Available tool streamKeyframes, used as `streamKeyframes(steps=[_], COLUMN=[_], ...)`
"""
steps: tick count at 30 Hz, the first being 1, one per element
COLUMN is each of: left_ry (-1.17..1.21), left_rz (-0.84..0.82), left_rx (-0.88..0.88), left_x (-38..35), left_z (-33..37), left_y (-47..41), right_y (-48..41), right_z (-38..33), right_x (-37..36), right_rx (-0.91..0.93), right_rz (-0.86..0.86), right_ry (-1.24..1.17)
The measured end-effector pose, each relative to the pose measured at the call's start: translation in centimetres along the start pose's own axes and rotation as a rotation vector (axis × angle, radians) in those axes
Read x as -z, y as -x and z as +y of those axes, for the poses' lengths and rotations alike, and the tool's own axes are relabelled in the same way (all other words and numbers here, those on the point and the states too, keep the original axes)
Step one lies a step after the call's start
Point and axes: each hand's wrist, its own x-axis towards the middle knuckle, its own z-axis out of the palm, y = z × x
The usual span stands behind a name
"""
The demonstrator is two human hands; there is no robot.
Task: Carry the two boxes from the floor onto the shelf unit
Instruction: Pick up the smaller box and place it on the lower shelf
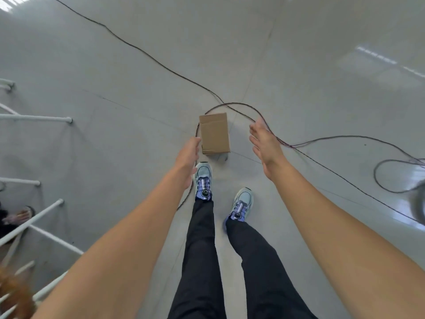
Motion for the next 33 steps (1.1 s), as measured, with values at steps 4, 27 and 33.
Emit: streamKeyframes(steps=[4,27,33], left_ry=[-0.017,0.091,0.089], left_rz=[-0.006,-0.080,-0.063], left_rx=[0.048,0.200,0.176], left_x=[-0.1,-0.7,-1.1], left_z=[-0.6,-6.6,-6.4], left_y=[-8.5,-41.9,-43.3], right_y=[-7.4,-36.5,-37.5], right_z=[3.3,17.4,17.5], right_x=[-1.5,-6.8,-7.5], right_rx=[-0.077,-0.314,-0.283], right_rz=[0.025,0.036,-0.038], right_ry=[-0.006,0.110,0.051])
